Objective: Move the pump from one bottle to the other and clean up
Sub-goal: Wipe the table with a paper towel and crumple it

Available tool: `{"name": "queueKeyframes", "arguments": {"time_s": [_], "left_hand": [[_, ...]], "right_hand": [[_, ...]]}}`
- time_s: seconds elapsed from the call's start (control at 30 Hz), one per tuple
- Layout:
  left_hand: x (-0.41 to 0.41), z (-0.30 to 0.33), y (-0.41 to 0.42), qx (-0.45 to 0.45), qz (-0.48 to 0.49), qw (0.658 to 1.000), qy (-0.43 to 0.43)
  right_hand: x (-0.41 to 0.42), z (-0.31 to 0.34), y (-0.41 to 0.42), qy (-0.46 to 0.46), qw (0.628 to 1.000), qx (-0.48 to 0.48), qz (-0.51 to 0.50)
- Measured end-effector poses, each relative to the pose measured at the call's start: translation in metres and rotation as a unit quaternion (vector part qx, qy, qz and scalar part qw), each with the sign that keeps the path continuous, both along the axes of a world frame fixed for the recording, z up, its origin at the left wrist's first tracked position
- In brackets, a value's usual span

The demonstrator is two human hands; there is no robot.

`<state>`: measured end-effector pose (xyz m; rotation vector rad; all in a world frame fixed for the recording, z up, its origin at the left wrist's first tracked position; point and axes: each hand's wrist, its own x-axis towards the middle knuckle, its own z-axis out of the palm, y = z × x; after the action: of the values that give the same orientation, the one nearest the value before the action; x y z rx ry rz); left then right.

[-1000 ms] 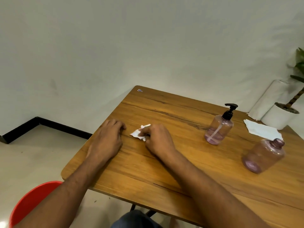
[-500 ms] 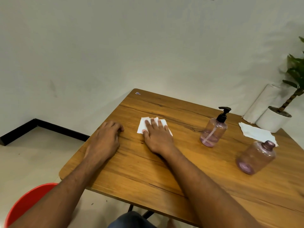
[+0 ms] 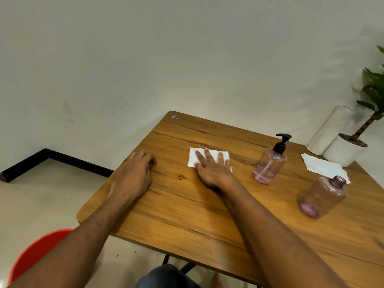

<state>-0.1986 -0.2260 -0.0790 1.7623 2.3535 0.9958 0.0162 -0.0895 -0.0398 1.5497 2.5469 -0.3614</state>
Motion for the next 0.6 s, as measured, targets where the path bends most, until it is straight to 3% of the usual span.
{"name": "queueKeyframes", "arguments": {"time_s": [0.13, 0.27, 0.33, 0.53, 0.6], "left_hand": [[-0.002, 0.001, -0.002, 0.05, 0.016, 0.996, -0.076], [0.004, 0.007, -0.007, 0.053, 0.014, 0.986, -0.158], [0.007, 0.009, -0.008, 0.02, 0.005, 0.992, -0.121], [0.007, 0.01, -0.008, -0.016, 0.004, 0.999, -0.033], [0.009, 0.011, -0.007, -0.021, 0.004, 1.0, -0.014]], "right_hand": [[-0.038, -0.007, -0.056, -0.001, 0.989, 0.005, 0.146], [-0.015, -0.012, -0.097, 0.011, 0.968, 0.011, 0.25], [-0.004, -0.005, -0.074, -0.004, 0.974, 0.01, 0.227], [-0.002, 0.004, 0.035, -0.006, 1.0, -0.007, 0.005], [-0.011, 0.003, 0.04, 0.001, 1.0, -0.012, -0.017]]}}
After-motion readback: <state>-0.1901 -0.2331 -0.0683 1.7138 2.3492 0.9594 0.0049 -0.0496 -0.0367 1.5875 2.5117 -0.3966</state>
